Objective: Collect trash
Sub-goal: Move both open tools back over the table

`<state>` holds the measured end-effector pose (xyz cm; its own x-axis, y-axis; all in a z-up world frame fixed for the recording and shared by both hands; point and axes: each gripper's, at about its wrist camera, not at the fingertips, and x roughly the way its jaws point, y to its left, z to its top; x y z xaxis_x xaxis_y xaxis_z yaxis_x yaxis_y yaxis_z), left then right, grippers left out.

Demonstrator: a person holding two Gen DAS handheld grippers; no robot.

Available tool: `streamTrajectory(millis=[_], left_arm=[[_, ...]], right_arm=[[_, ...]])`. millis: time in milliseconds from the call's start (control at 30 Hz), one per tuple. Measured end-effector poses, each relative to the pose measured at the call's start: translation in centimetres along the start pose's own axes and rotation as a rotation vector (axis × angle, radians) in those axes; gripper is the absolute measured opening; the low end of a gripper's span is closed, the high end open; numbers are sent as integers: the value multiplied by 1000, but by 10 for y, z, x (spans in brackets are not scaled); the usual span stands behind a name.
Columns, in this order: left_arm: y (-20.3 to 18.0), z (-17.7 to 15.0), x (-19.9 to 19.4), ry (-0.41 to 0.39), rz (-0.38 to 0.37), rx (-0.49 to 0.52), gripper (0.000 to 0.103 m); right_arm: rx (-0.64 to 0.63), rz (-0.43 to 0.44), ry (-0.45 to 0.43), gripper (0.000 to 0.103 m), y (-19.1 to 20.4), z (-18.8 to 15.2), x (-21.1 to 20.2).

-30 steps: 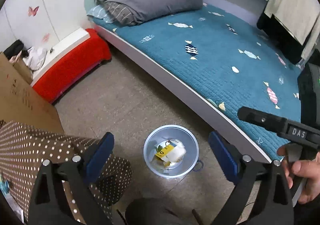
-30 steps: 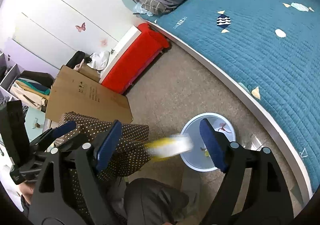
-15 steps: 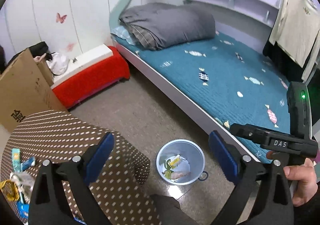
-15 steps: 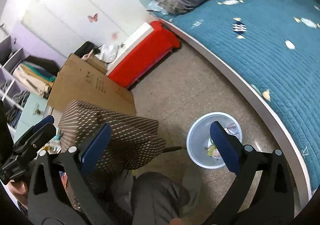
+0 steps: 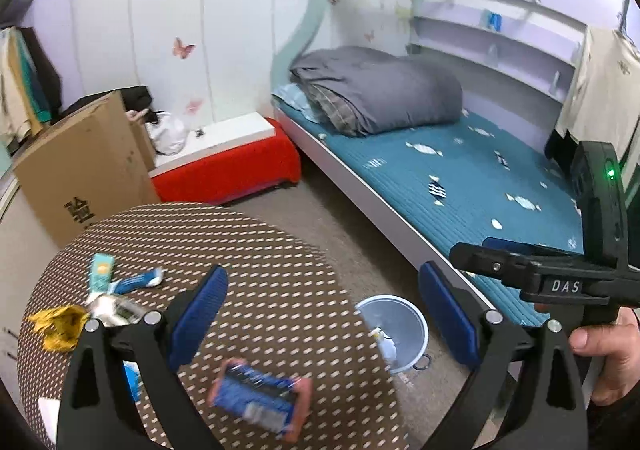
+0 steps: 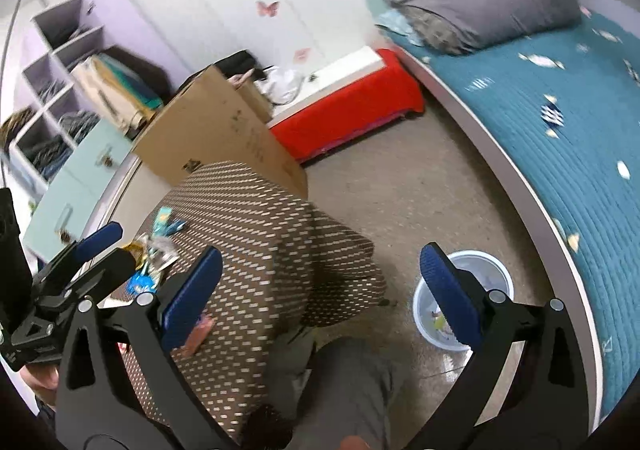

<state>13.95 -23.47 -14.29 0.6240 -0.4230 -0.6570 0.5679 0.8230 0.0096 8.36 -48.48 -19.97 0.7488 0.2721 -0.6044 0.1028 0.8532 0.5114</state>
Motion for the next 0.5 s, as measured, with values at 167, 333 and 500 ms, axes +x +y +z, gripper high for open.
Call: streamTrajectory(millis=[167,333,500], left_arm=[[33,-14,-28,-26,48,-55,94],[71,-37,-58,-44,97,-121,94],[108,-66,-82,-50,142,-190,94]], right_arm=[[-112,22,28,97,47,-4,7],[-207,31,59,97,87,-13,18],[-300,25,112,97,120,-29,35]])
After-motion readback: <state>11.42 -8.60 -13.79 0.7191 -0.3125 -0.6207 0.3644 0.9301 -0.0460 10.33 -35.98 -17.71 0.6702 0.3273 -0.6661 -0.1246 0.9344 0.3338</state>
